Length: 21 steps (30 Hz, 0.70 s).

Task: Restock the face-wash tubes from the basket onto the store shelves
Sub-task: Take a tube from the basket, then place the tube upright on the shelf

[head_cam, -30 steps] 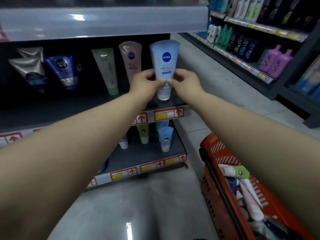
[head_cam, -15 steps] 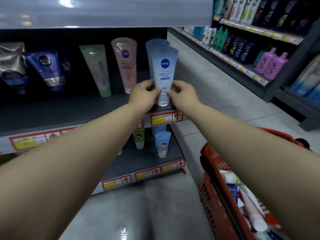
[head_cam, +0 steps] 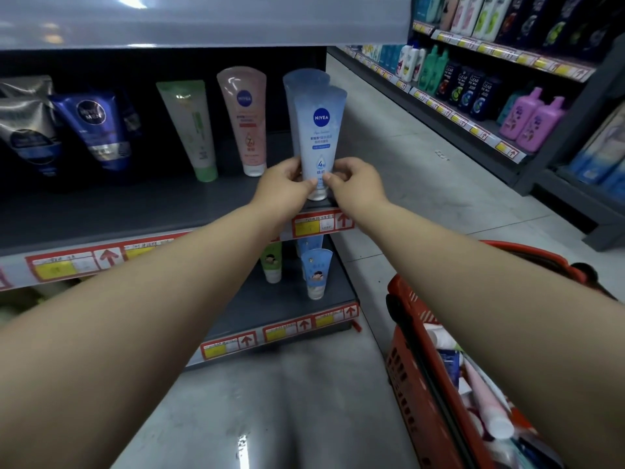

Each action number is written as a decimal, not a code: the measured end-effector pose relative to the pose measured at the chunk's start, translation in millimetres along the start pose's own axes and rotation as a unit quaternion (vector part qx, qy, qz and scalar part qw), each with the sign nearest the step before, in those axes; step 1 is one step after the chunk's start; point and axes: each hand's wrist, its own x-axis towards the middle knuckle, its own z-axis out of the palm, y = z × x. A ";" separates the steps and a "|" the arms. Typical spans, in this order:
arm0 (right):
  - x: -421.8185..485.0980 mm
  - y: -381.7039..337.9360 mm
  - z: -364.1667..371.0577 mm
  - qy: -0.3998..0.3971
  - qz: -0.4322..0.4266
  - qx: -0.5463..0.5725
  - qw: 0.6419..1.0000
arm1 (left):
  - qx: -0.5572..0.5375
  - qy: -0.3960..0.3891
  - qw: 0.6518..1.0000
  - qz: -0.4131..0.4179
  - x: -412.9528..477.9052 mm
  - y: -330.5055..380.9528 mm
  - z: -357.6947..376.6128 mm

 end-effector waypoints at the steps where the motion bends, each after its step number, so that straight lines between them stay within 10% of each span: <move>1: -2.2 -2.3 -2.0 0.000 -0.001 -0.002 1.000 | -0.009 0.003 1.000 -0.001 -3.7 2.5 0.3; 9: -42.3 -15.2 -39.0 -0.017 -0.067 -0.109 0.992 | 0.007 0.082 0.996 0.024 -56.1 30.2 5.9; 21: -112.2 60.7 -146.5 -0.069 -0.101 -0.362 0.924 | 0.375 -0.158 0.892 0.199 -92.6 58.1 116.0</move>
